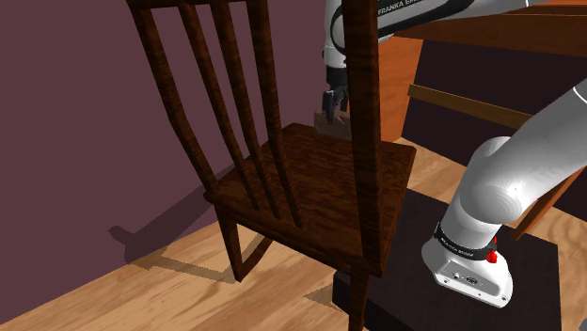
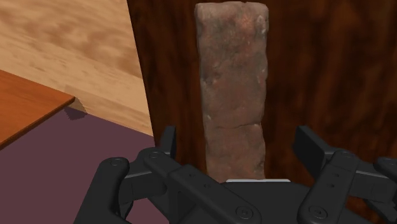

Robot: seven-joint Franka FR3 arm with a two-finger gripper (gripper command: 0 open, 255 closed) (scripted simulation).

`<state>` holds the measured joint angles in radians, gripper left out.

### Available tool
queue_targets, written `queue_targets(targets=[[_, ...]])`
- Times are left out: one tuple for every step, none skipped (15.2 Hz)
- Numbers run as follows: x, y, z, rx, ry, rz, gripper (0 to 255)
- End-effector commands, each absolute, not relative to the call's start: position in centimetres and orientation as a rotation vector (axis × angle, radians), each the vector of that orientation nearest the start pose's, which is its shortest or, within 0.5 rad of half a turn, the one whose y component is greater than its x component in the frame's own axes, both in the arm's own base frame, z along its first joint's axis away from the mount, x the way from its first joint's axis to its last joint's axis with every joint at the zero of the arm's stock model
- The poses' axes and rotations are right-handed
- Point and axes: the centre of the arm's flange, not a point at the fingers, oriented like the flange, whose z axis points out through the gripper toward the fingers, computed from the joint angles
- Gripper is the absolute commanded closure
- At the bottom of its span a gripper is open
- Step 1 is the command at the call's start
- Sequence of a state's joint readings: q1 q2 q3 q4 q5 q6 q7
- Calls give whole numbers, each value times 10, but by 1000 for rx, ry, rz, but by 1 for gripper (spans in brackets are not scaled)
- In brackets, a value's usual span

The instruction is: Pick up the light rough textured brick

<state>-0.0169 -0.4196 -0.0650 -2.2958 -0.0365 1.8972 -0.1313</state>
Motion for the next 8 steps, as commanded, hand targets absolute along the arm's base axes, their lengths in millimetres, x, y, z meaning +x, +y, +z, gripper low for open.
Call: queue_targets(targets=[[426, -40, 503, -3150, -104, -31, 0], [426, -40, 500, -3150, -104, -31, 0], [426, -40, 500, -3150, -104, -31, 0], [426, -40, 501, -3150, -104, -32, 255], [426, -40, 501, -3150, -104, -32, 255], [426, -40, 501, -3150, -104, -32, 255], [426, -40, 501, -3150, -104, -32, 255], [426, -40, 501, -3150, -104, -32, 255]])
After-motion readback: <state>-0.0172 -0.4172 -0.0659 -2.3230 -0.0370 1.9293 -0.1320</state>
